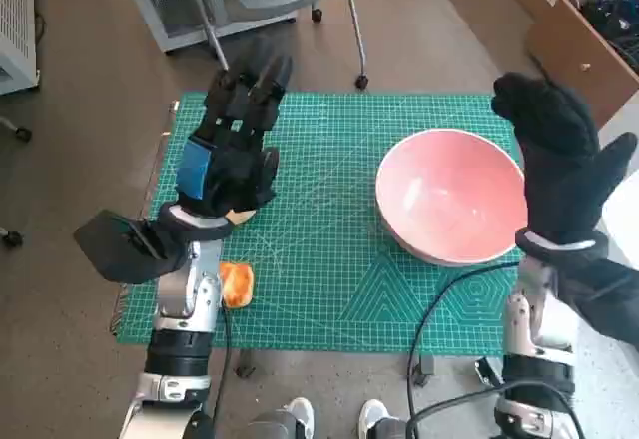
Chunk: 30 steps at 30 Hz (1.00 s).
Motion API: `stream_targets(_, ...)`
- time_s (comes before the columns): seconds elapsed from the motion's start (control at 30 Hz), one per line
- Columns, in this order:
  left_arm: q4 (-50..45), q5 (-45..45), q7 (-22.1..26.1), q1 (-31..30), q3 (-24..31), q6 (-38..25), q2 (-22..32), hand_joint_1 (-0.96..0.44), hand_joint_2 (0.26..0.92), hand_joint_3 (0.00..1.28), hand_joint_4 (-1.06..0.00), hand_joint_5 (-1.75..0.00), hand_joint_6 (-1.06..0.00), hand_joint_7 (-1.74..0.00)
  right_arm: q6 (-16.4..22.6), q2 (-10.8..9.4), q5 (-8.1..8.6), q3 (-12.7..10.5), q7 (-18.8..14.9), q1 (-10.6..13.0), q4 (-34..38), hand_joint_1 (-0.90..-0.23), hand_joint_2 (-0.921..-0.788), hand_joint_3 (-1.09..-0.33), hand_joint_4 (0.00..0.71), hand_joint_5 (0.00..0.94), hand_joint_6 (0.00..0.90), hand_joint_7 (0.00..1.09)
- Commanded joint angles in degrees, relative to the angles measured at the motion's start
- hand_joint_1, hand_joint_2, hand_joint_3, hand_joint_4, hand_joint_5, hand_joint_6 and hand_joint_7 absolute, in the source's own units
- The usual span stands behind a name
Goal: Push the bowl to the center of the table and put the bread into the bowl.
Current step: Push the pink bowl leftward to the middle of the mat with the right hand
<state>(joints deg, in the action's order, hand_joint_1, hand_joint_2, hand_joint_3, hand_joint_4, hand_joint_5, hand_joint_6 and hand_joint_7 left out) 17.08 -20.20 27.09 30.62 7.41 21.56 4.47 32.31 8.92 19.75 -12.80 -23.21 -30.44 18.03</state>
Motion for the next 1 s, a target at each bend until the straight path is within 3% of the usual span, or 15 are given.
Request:
stream_targets(0.03, -1.2, 0.3, -0.5, 0.5, 0.0, -0.3, 0.3, -0.53, 0.741, 0.8, 0.0, -0.05, 0.0, -0.36, -0.6, 0.6, -1.45, 0.6, 0.4, 0.0, 0.5, -0.519, -0.921, -0.624, 0.288, 0.0, 0.137, 0.46)
stream_targets(0.6, -0.2, 0.4, 0.0, -0.3, -0.4, 0.5, -0.2, -0.53, 0.735, 0.8, 0.0, -0.06, 0.0, -0.38, -0.9, 1.3, -2.42, 0.8, 0.2, -0.6, 0.4, -0.543, -0.921, -0.634, 0.289, 0.0, 0.114, 0.49)
stream_targets(1.0, -0.2, 0.0, 0.5, -1.1, -0.4, 0.4, -0.5, -0.54, 0.761, 0.74, 0.0, -0.09, 0.0, -0.42, -1.1, 2.3, -2.07, 0.4, 0.4, 1.0, -1.4, -0.537, -0.921, -0.639, 0.288, 0.0, 0.103, 0.51)
